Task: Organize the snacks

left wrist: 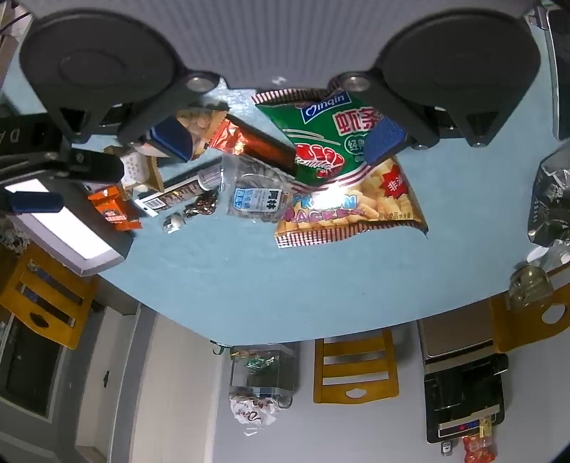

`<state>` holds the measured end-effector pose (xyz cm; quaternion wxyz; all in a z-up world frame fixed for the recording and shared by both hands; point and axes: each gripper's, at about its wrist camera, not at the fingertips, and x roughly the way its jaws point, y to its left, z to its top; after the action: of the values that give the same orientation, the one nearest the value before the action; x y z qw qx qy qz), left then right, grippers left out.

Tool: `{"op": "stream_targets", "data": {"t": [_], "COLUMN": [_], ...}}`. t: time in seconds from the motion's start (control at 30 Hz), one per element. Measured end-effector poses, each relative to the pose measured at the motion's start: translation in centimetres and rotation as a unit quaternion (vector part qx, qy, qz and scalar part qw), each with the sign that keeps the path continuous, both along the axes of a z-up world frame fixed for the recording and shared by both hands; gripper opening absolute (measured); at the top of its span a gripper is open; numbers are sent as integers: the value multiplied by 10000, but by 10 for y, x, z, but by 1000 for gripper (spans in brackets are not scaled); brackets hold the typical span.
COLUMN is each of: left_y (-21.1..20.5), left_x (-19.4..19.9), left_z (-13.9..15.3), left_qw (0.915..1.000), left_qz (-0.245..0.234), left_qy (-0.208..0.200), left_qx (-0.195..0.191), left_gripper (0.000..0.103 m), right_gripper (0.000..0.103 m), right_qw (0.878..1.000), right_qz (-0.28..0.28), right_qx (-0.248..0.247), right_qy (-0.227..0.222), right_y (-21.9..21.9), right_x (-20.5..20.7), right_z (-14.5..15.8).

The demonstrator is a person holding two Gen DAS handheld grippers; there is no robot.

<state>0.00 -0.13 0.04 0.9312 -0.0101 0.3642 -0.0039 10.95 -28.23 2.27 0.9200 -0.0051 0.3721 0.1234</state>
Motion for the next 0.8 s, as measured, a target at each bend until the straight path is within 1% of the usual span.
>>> {"op": "stream_targets", "data": {"t": [0.03,0.07,0.1,0.17,0.2,0.3,0.8], "left_y": [-2,2,4,8,10,1,3], "left_x": [0,0,-1,-4,-5,-3,0], "left_z": [0,1,1,4,4,3,1], "left_qw": [10000,9997,9995,9996,9996,9999,9997], "left_qz": [-32,31,51,53,54,59,120], "left_qy": [-4,-60,-75,-77,-74,-62,-79], "left_qx": [7,-234,-298,-266,-260,-121,-172], "left_gripper": [103,103,103,103,103,103,103], "right_gripper": [103,103,103,103,103,103,103], "right_qw": [10000,10000,9999,9996,9995,9997,9997], "right_qz": [7,18,31,30,-21,-101,-48], "right_qx": [3,54,112,224,295,211,226], "right_qy": [-7,37,86,163,105,-40,78], "right_y": [0,-1,-3,-6,-11,-7,-5], "right_x": [1,2,5,11,10,1,2], "right_z": [0,0,0,-1,0,1,-7]}}
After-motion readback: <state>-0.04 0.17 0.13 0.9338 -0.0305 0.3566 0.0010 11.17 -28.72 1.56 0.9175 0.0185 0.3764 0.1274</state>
